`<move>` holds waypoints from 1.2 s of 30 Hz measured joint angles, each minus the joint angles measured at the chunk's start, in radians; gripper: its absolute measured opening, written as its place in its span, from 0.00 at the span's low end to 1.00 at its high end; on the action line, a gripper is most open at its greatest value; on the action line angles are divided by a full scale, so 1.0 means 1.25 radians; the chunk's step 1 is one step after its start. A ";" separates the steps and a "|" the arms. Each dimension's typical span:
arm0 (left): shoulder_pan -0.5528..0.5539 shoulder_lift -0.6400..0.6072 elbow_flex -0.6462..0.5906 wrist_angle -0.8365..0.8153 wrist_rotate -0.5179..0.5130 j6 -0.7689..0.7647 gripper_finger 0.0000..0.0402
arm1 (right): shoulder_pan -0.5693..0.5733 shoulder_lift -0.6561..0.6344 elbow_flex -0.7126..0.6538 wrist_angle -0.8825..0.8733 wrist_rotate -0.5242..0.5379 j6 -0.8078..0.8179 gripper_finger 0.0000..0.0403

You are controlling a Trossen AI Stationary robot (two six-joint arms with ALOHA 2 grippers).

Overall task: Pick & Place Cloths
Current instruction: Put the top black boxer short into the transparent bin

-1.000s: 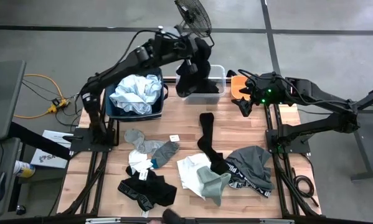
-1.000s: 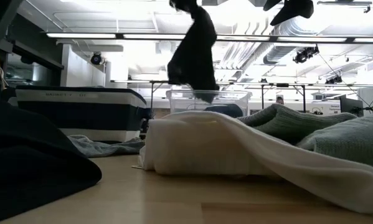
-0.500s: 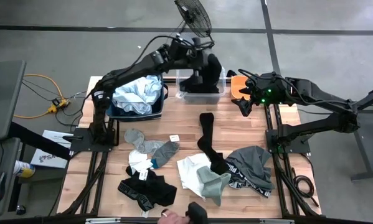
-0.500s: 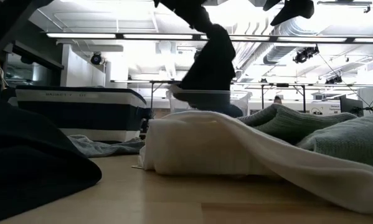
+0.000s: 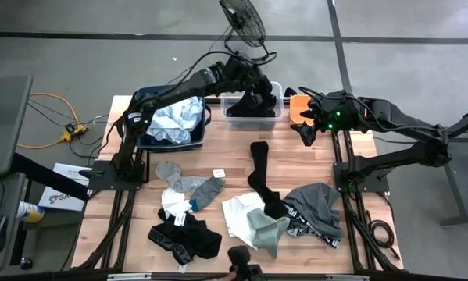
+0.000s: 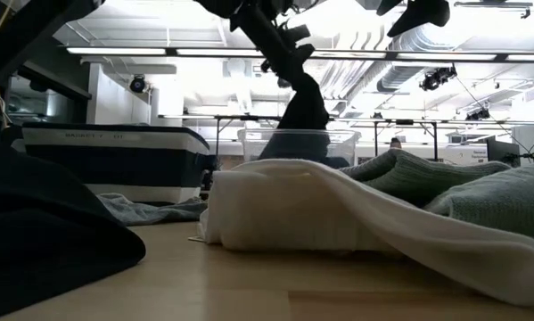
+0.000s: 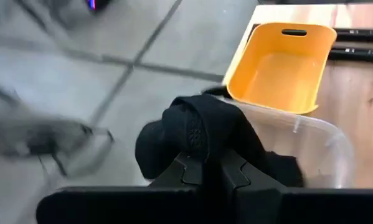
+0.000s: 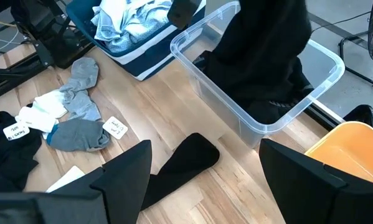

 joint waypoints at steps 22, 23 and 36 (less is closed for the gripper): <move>0.005 0.000 -0.164 -0.122 0.001 -0.575 0.00 | 0.000 0.000 0.000 0.000 0.000 0.000 0.72; 0.005 0.000 -0.170 -0.120 0.001 -0.580 0.00 | 0.000 0.000 0.000 0.000 0.000 0.000 0.72; 0.005 0.000 -0.169 -0.098 -0.002 -0.603 0.20 | 0.000 0.000 0.000 -0.001 -0.006 0.000 0.72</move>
